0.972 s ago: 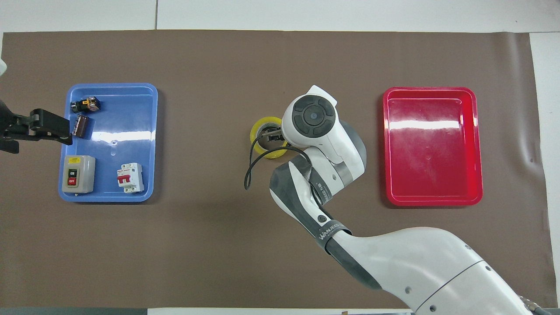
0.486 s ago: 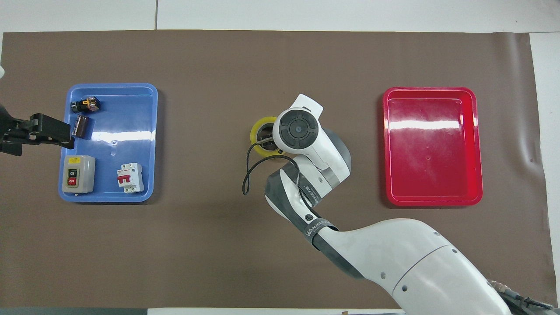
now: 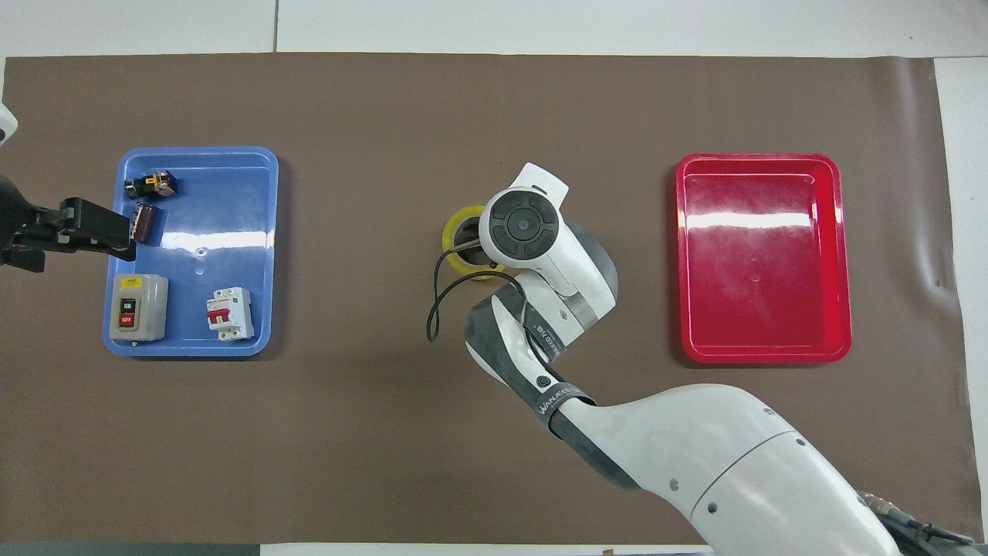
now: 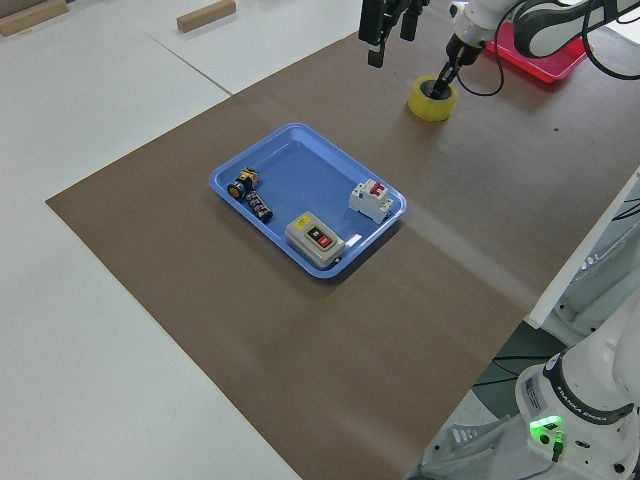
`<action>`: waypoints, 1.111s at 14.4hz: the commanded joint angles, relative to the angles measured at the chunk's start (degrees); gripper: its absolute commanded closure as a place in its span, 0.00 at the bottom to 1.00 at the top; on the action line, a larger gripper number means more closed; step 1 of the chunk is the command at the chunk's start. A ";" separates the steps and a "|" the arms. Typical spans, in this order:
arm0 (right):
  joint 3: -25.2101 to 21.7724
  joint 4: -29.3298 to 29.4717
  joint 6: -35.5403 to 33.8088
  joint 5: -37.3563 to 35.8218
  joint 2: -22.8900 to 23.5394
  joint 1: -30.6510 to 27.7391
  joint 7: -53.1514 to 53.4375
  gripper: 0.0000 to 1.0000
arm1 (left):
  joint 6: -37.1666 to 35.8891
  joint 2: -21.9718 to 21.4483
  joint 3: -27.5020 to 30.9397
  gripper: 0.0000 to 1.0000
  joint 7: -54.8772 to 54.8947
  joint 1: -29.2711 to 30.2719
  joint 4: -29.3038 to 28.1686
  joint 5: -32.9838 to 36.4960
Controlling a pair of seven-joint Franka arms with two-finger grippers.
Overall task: Place and move tape with both arms
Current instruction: 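Carry the tape with the right gripper into the red tray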
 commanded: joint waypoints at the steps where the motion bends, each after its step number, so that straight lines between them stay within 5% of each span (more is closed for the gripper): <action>1: 0.15 4.68 -5.85 -1.21 0.50 -2.72 0.30 1.00 | -0.78 -0.43 -0.39 0.00 0.69 1.07 0.15 -1.24; 3: 0.32 7.25 -12.36 -1.03 -0.81 -5.36 -1.10 1.00 | -0.87 -0.52 -0.30 0.00 0.60 1.16 0.15 -1.24; 8: 0.41 0.77 -19.76 -0.07 -10.99 -13.26 -16.35 1.00 | 0.44 -1.13 -0.21 0.00 0.95 2.39 -1.16 -1.24; 12: 0.41 -11.01 -18.99 3.25 -19.88 -24.07 -38.32 1.00 | 1.77 -1.67 -0.21 0.00 0.86 2.48 -2.83 -1.24; 16: 0.41 -16.36 -13.13 5.64 -21.12 -32.95 -55.12 1.00 | 5.20 -2.11 -0.39 0.00 0.69 1.86 -4.94 -1.15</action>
